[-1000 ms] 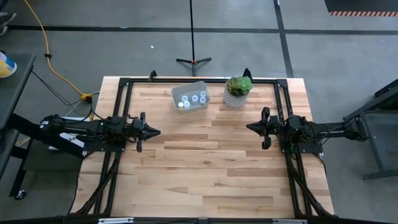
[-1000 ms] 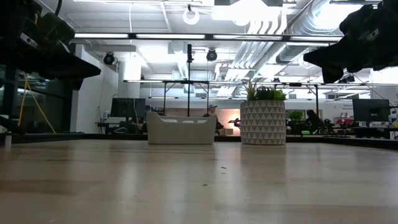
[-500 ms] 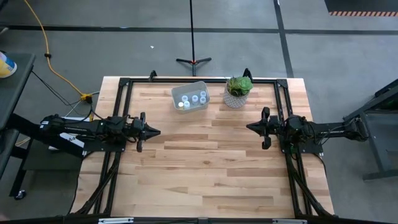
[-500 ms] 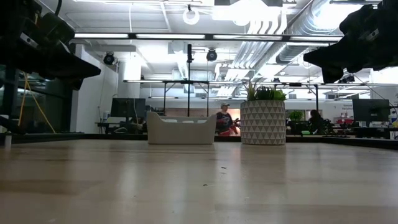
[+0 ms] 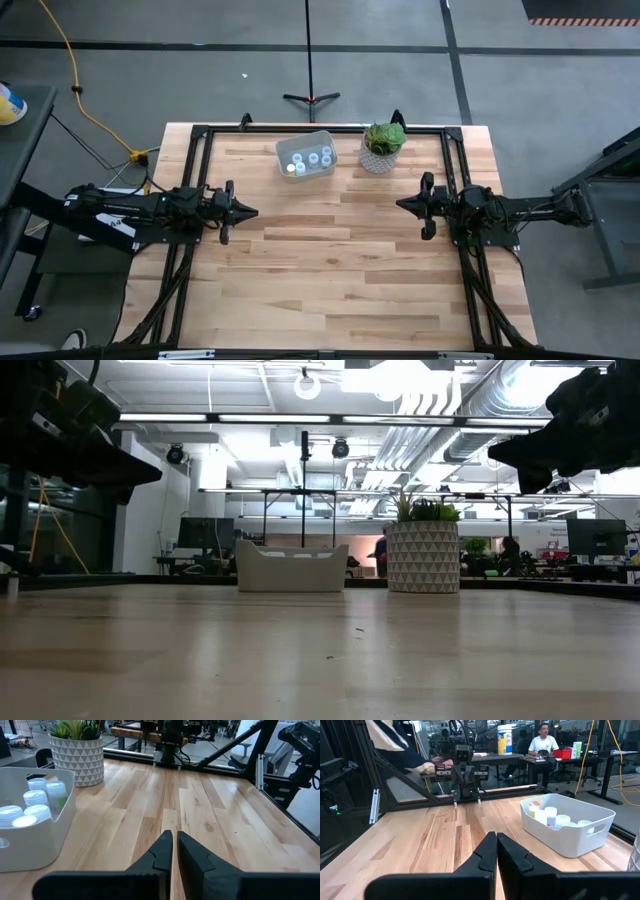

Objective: Pick and place pill bottles into a basket
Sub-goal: Return to Home Position

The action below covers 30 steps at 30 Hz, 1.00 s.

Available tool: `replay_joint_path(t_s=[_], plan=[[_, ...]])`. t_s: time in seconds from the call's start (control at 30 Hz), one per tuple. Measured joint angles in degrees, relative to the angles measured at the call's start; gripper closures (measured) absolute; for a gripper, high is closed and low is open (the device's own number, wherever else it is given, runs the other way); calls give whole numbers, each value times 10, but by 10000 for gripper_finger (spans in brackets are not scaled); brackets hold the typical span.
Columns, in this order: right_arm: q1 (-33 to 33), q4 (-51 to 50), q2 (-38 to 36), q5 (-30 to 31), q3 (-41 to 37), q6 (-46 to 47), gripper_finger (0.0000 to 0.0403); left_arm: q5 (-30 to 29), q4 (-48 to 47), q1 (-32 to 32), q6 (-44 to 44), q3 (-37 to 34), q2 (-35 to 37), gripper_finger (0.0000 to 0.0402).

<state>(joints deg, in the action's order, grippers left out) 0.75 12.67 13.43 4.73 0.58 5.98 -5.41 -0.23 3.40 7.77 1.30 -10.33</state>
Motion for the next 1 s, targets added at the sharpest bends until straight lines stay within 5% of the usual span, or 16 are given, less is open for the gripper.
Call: replay_joint_path(t_s=[1.0], plan=[[0, 0, 0, 0, 0, 0, 400, 0, 0, 0, 0, 0, 0, 341]])
